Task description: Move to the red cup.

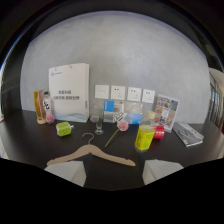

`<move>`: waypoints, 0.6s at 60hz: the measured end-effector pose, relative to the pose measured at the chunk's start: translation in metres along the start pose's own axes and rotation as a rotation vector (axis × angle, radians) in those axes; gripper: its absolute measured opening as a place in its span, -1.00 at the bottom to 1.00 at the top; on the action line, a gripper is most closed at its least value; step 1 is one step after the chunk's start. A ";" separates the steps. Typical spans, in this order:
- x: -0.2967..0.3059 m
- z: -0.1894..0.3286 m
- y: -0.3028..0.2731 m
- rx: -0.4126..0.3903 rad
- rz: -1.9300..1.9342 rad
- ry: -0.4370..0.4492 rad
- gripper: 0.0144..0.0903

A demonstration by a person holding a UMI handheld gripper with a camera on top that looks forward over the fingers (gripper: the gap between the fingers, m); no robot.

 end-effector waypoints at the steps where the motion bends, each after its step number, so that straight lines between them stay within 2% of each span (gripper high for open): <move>1: 0.000 0.000 0.000 0.000 0.000 0.001 0.88; 22: 0.018 -0.050 0.033 -0.012 -0.005 0.041 0.87; 36: 0.090 -0.065 0.049 -0.044 -0.019 0.128 0.86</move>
